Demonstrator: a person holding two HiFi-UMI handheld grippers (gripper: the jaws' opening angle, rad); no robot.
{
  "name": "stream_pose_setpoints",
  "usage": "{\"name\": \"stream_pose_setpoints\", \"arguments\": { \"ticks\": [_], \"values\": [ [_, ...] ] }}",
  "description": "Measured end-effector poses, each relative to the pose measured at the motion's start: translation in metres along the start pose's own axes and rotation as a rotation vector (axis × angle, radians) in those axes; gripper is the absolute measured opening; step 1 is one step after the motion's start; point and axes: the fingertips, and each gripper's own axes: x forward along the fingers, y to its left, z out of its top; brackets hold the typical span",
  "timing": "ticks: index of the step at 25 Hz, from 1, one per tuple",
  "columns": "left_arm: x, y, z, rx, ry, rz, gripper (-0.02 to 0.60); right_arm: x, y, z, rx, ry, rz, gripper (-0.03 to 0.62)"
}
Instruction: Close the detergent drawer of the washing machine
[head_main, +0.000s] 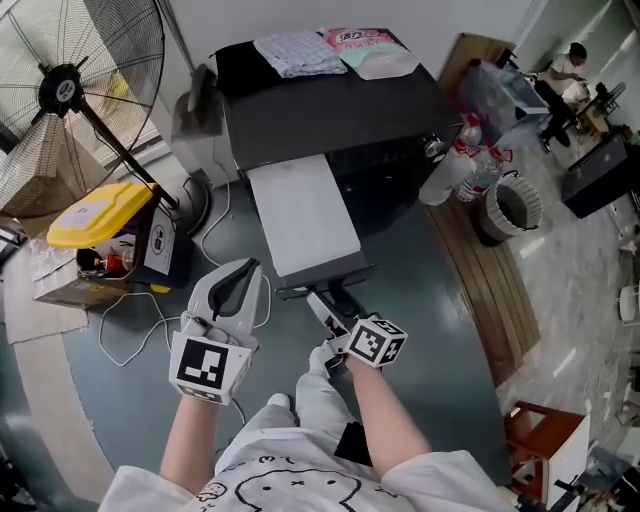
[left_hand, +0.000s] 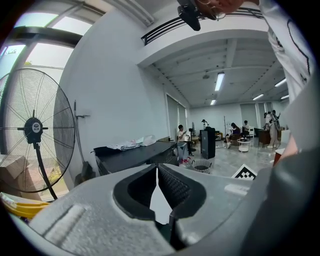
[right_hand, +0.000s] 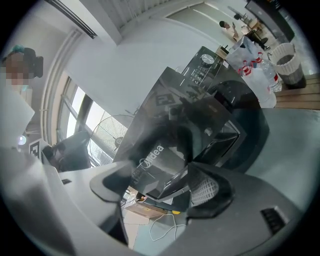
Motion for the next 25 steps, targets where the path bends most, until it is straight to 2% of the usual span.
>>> {"name": "stream_pose_setpoints", "arguments": {
  "ticks": [18, 25],
  "values": [
    [0.045, 0.027, 0.034, -0.004, -0.047, 0.094, 0.015, 0.031, -0.004, 0.015, 0.005, 0.099, 0.019, 0.333],
    [0.059, 0.028, 0.034, -0.010, -0.044, 0.114, 0.015, 0.036, -0.004, 0.016, -0.004, 0.134, 0.030, 0.333]
  ]
}}
